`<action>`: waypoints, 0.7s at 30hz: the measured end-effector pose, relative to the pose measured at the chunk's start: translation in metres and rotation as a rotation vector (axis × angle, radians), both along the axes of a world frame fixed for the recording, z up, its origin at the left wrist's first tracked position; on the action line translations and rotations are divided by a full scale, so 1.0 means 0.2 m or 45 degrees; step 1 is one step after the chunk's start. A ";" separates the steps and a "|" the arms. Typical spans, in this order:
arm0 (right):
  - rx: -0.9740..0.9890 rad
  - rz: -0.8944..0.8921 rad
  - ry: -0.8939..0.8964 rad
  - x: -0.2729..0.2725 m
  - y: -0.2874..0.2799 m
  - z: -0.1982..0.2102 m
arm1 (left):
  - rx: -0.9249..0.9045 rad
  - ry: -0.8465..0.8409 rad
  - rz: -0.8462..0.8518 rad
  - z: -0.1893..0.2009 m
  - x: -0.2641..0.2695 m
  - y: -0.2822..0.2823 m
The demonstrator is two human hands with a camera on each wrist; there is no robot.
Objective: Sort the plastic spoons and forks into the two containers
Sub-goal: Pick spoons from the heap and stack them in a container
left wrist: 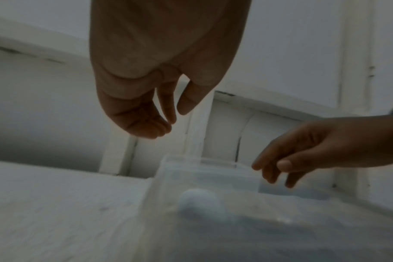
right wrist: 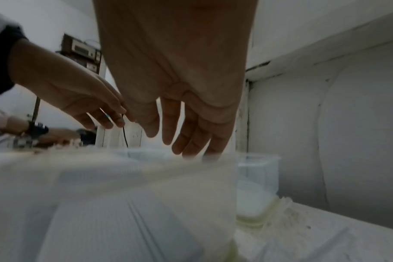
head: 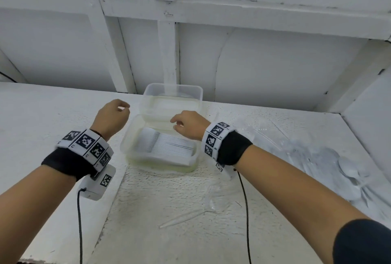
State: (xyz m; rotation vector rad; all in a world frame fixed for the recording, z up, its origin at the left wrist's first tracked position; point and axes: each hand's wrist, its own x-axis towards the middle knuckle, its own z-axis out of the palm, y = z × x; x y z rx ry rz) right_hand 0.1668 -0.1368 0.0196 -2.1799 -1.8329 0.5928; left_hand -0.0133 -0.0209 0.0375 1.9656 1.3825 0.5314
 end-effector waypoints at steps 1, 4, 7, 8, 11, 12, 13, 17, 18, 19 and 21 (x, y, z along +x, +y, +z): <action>0.057 -0.011 0.013 0.02 -0.04 0.04 | 0.056 -0.055 -0.039 0.04 0.03 -0.05; 0.194 -0.087 0.057 0.14 -0.22 0.13 | 0.084 -0.227 -0.214 0.15 0.17 -0.26; 0.223 -0.205 0.050 0.29 -0.44 0.18 | -0.099 -0.381 -0.394 0.23 0.34 -0.49; 0.213 -0.252 0.036 0.35 -0.52 0.18 | -0.185 -0.408 -0.445 0.23 0.40 -0.56; 0.161 -0.414 0.007 0.49 -0.74 0.15 | -0.416 -0.404 -0.549 0.18 0.60 -0.73; 0.142 -0.466 0.015 0.53 -0.81 0.13 | -0.456 -0.365 -0.572 0.15 0.67 -0.77; 0.119 -0.508 0.024 0.56 -0.87 0.11 | -0.467 -0.314 -0.594 0.12 0.74 -0.81; 0.064 -0.605 0.056 0.63 -1.05 0.03 | -0.282 0.040 -0.685 -0.04 0.99 -0.85; 0.064 -0.622 0.070 0.63 -1.09 0.01 | -0.218 0.170 -0.692 -0.08 1.05 -0.84; 0.064 -0.634 0.082 0.63 -1.12 -0.01 | -0.155 0.299 -0.695 -0.11 1.10 -0.83; 0.066 -0.645 0.105 0.63 -1.17 -0.04 | -0.021 0.520 -0.696 -0.17 1.17 -0.81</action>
